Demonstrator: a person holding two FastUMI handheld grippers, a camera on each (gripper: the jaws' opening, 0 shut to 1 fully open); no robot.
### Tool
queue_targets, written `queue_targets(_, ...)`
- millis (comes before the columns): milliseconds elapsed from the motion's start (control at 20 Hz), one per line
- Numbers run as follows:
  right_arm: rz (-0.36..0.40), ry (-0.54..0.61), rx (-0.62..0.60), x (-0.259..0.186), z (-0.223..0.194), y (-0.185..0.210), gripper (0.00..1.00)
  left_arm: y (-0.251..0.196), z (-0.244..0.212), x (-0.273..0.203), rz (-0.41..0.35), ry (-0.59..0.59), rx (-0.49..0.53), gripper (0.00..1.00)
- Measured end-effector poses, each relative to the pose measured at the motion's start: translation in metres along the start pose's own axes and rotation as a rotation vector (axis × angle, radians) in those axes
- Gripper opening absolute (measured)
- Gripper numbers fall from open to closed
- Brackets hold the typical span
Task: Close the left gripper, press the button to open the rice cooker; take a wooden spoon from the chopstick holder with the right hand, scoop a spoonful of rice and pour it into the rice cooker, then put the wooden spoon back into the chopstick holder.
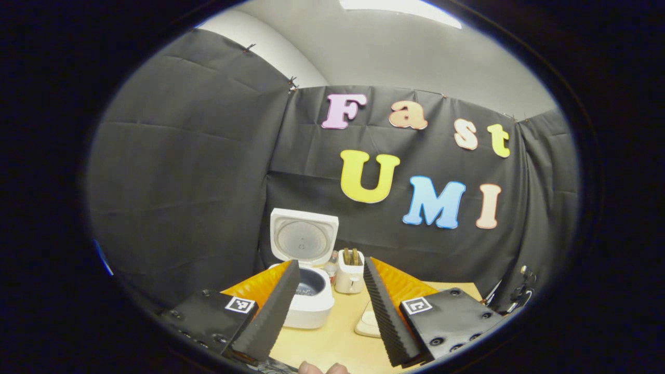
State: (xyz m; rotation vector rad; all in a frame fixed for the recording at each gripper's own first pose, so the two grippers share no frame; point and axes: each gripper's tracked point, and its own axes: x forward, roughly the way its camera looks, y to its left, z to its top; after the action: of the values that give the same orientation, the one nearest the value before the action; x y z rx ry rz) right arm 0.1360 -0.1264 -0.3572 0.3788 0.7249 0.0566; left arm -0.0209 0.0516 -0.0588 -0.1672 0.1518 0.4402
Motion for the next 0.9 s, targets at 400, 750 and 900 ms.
queue_targets(400, -0.065, -0.004, 0.017, -0.051, -0.035, 0.050, 0.98, 0.047, 0.021, 0.129, -0.086, -0.019, -0.088, 0.82)
queue_targets(750, -0.149, 0.035, 0.008, -0.075, -0.086, 0.097, 0.97, 0.094, 0.016, 0.270, -0.094, 0.003, -0.123, 0.82)
queue_targets(900, -0.161, 0.066, -0.018, -0.085, -0.100, 0.110, 0.98, 0.097, 0.016, 0.321, -0.086, 0.010, -0.114, 0.83)
